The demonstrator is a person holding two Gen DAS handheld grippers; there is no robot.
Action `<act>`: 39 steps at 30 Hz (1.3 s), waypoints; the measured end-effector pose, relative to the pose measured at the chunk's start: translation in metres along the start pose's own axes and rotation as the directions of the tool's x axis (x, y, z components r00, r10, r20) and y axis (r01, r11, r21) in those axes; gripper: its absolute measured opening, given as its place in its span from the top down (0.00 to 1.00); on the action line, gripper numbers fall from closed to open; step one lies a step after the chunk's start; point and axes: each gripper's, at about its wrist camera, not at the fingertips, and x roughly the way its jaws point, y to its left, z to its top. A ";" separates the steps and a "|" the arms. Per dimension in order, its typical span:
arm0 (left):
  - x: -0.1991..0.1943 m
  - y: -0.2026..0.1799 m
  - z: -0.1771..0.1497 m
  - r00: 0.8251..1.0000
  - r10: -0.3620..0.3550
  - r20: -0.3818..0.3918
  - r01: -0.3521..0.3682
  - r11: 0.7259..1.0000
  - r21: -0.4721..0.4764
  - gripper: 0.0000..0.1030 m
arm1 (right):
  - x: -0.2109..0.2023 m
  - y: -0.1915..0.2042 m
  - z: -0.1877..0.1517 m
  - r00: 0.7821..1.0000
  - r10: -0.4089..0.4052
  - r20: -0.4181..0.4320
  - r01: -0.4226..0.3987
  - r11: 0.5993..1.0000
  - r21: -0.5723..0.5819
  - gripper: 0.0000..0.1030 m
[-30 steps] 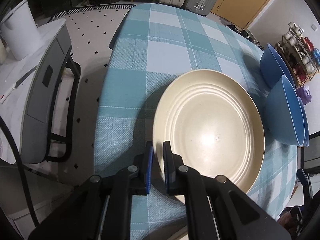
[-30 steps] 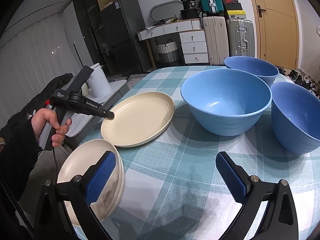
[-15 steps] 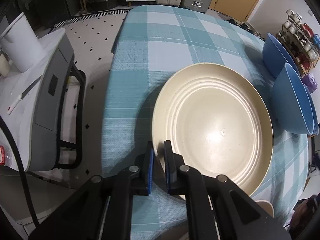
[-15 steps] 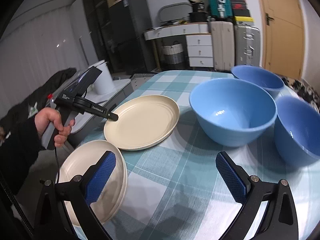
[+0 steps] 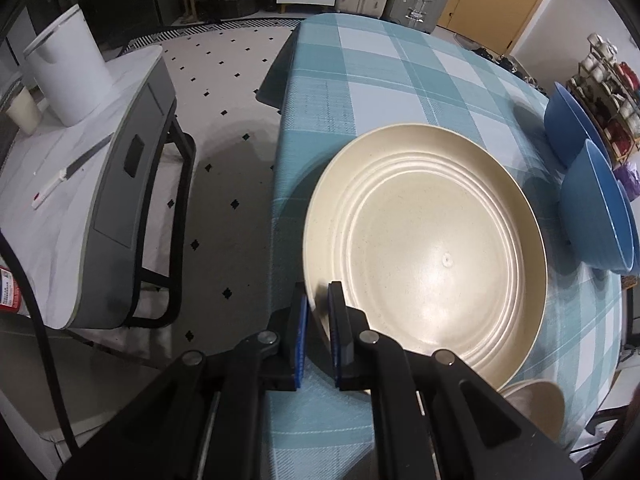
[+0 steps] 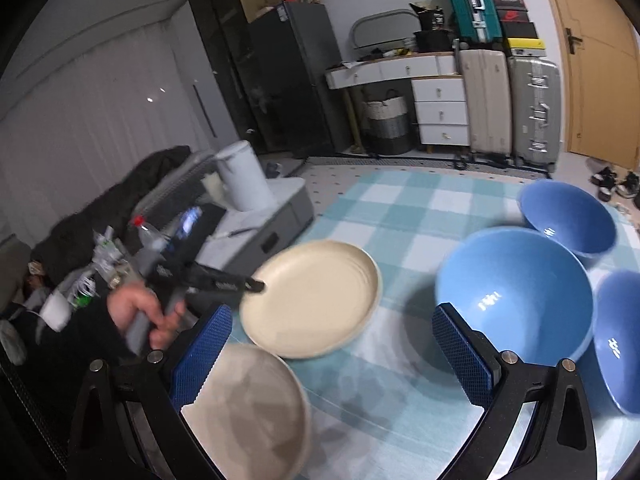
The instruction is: Organize plates and bowls
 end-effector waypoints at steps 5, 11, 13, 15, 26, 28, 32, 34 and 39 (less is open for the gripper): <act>-0.002 -0.004 -0.009 0.998 0.037 0.045 -0.037 0.999 0.000 0.92 | 0.009 0.008 0.030 0.995 0.086 -0.041 -0.084 0.995 0.047 0.01; -0.002 -0.004 -0.009 0.998 0.039 0.054 -0.038 0.999 -0.008 0.92 | 0.003 0.020 0.046 0.973 0.209 -0.100 -0.197 0.973 0.118 0.01; -0.002 -0.005 -0.009 0.997 0.047 0.057 -0.047 0.999 -0.002 0.92 | -0.009 0.020 0.046 0.961 0.259 -0.099 -0.239 0.955 0.175 0.01; -0.002 -0.006 -0.009 0.997 0.051 0.059 -0.051 0.999 -0.002 0.91 | -0.026 0.020 0.048 0.950 0.302 -0.082 -0.277 0.933 0.231 0.01; -0.002 -0.005 -0.011 0.997 0.054 0.063 -0.052 0.998 -0.033 0.91 | -0.044 0.080 0.092 0.975 0.221 -0.014 -0.220 0.975 0.038 0.01; -0.002 -0.005 -0.012 0.997 0.050 0.063 -0.048 0.998 -0.037 0.91 | -0.021 0.070 0.105 0.975 0.223 -0.027 -0.220 0.972 0.086 0.01; -0.002 -0.006 -0.012 0.997 0.053 0.060 -0.051 0.998 -0.033 0.91 | 0.014 0.058 0.123 0.981 0.196 -0.012 -0.194 0.979 0.069 0.01; -0.002 -0.007 -0.012 0.997 0.052 0.058 -0.050 0.998 -0.034 0.91 | 0.041 0.050 0.127 0.989 0.140 -0.047 -0.136 0.988 0.077 0.01; -0.002 -0.006 -0.013 0.998 0.041 0.053 -0.039 0.998 -0.042 0.89 | 0.112 0.022 0.119 0.977 0.081 -0.199 -0.053 0.988 0.141 0.01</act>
